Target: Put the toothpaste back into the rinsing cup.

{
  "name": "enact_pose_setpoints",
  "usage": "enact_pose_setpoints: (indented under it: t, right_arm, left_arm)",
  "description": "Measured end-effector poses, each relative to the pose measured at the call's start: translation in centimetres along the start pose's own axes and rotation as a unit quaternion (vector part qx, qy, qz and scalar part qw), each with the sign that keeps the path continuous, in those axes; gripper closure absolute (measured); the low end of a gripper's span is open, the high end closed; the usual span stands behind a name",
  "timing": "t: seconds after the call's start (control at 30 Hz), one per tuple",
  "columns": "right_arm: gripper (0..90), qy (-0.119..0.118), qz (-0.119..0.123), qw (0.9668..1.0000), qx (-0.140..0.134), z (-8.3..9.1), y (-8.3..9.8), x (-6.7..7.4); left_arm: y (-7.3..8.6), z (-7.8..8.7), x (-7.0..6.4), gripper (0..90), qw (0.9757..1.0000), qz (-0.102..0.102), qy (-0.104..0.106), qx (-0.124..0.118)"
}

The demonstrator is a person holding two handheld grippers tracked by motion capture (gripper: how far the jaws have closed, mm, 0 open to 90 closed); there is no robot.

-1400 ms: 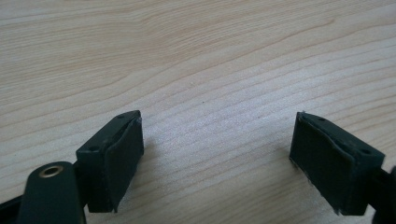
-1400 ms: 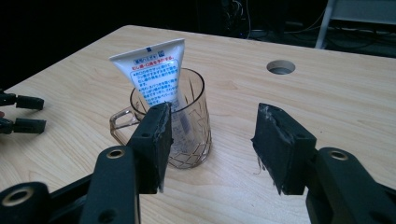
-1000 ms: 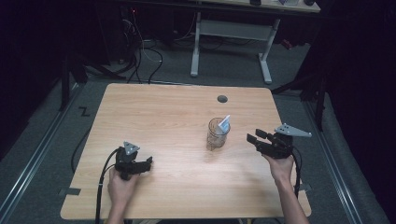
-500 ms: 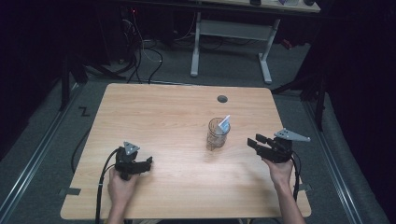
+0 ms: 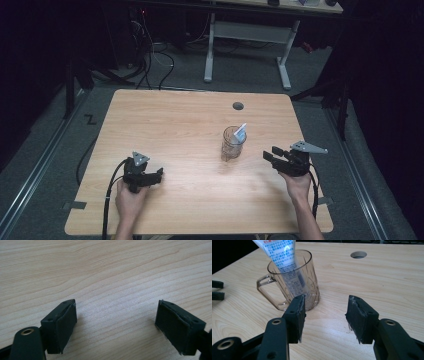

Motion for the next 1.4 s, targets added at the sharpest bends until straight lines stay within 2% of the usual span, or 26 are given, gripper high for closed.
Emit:
enact_pose_setpoints:
  t: [0.23,0.9,1.4]
  right_arm:
    - [50.1,0.013,0.010,0.9996,0.023,-1.1,0.7,-0.2]
    - [50.6,0.019,0.006,0.9986,0.050,-3.6,1.7,-0.6]
    - [50.6,0.033,0.009,0.9963,0.079,-5.0,2.7,-1.0]
  left_arm:
    - [0.0,0.0,0.0,17.5,1.0000,0.000,0.000,0.000]
    - [0.0,0.0,0.0,17.5,1.0000,0.000,0.000,0.000]
    - [0.0,0.0,0.0,17.5,1.0000,0.001,0.000,0.000]
Point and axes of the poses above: each handheld gripper's, and its own axes: z roughly backward along the jaws, y roughly out of its underside, x roughly to its left, the point moved 5 cm from there along -z, roughly forward along the jaws
